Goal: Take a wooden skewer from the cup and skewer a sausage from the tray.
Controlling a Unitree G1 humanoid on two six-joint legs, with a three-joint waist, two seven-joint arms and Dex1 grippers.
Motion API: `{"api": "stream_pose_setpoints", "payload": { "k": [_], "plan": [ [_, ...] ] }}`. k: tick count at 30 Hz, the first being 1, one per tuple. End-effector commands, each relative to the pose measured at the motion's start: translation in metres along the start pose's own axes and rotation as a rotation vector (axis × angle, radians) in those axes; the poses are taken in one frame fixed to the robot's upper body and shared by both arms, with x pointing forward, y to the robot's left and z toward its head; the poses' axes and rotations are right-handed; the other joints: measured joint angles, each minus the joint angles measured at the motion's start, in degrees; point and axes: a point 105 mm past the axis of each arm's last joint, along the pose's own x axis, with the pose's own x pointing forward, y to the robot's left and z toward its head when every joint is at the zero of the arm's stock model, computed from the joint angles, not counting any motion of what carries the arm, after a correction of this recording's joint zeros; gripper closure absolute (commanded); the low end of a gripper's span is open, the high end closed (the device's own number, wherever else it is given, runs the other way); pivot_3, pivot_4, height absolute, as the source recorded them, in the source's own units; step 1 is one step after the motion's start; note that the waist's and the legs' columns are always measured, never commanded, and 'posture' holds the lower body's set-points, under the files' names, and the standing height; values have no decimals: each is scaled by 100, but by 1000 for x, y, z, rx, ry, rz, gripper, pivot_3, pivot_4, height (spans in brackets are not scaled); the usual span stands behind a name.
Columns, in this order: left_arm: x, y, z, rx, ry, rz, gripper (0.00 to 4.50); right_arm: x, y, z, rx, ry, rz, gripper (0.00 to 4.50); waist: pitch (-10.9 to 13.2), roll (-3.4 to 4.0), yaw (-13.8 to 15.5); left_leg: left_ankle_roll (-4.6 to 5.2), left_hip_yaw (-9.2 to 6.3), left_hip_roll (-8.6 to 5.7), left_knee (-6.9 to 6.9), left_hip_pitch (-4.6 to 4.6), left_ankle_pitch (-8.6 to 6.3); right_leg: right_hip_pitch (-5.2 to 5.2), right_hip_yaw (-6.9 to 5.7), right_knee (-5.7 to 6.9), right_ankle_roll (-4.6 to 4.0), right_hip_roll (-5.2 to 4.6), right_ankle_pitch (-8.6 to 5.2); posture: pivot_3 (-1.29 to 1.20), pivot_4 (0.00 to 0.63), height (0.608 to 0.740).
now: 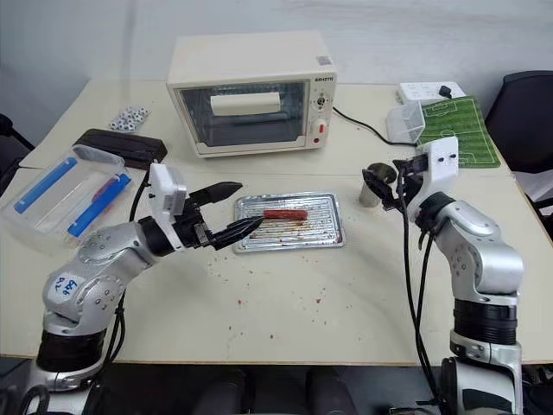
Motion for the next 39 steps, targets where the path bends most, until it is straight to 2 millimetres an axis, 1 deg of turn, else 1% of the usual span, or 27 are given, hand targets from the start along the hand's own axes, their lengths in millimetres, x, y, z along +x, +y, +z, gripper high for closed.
{"api": "stream_pose_setpoints", "payload": {
  "k": [1, 2, 3, 4, 10, 14, 17, 20, 21, 30, 35, 39],
  "plan": [
    [3, -1, 10, 47, -38, -7, 0, 4, 2, 7, -8, -41, -4, 1897, 0, 0, 1, 0, 4, -2, 0, -7, 0, -9, 1, 5, 0, -2, 0, 0, 150, 740],
    [4, -1, 10, 49, -39, -5, 0, 4, 2, 5, -6, -36, -5, 2139, 0, 0, 0, -1, 5, -1, 1, -9, 1, -12, 1, 7, 0, -1, 0, 0, 150, 740],
    [3, -1, 11, 51, -40, -3, 0, 5, 3, 3, -6, -30, -5, 2502, 0, 0, 0, -1, 6, -1, 2, -9, 1, -12, 1, 7, 0, -1, 0, 0, 150, 740],
    [3, -1, 11, 52, -41, -3, 0, 5, 3, 1, -4, -26, -5, 2735, 0, 0, -1, -1, 7, -1, 2, -9, 1, -13, 1, 9, 0, -1, 0, 0, 150, 740],
    [2, -1, 10, 51, -44, 11, 0, 6, 2, -3, 13, -21, -5, 2735, 0, 0, -2, 0, 8, 1, 2, -9, 0, -14, 2, 10, 0, 0, 0, 0, 150, 740],
    [2, -1, 10, 52, -43, 16, 0, 8, 0, -3, 21, -27, -10, 2735, 0, 0, -1, 0, 8, 0, 2, -9, 0, -14, 2, 10, 0, 0, 0, 0, 150, 740],
    [2, 0, 11, 54, -46, 24, 0, 10, -1, -3, 30, -33, -11, 3312, 0, 0, -2, 0, 8, 0, 2, -9, 0, -14, 3, 10, 0, 0, 0, 0, 150, 740],
    [3, 1, 12, 57, -51, 29, 0, 11, -1, -3, 28, -38, -9, 4316, 0, 0, -8, -1, 9, 1, 2, -9, 0, -15, 3, 10, 0, 1, 0, 0, 150, 740],
    [3, 1, 13, 58, -52, 29, 0, 12, -1, -2, 28, -39, -10, 4491, 0, 0, -10, 0, 11, 1, 2, -8, 0, -15, 2, 11, 0, 1, 0, 0, 150, 740],
    [7, 0, 15, 59, -63, 29, 0, 13, -3, 8, 20, -59, -15, 4491, 0, 0, -3, -1, 10, 2, 2, -8, 0, -16, 2, 12, 0, 2, 0, 0, 150, 740],
    [11, 0, 12, 54, -69, 23, 0, 10, -2, 31, 4, -86, -1, 4491, 0, 0, 1, -1, 11, 2, 2, -8, 0, -16, 2, 12, 0, 2, 0, 0, 150, 740],
    [15, 0, 12, 53, -80, 21, 0, 5, 1, 55, -18, -101, 28, 4491, 0, 0, 0, 0, 11, 3, 2, -9, 0, -17, 1, 12, 0, 1, 0, 0, 150, 740]
  ]
}}
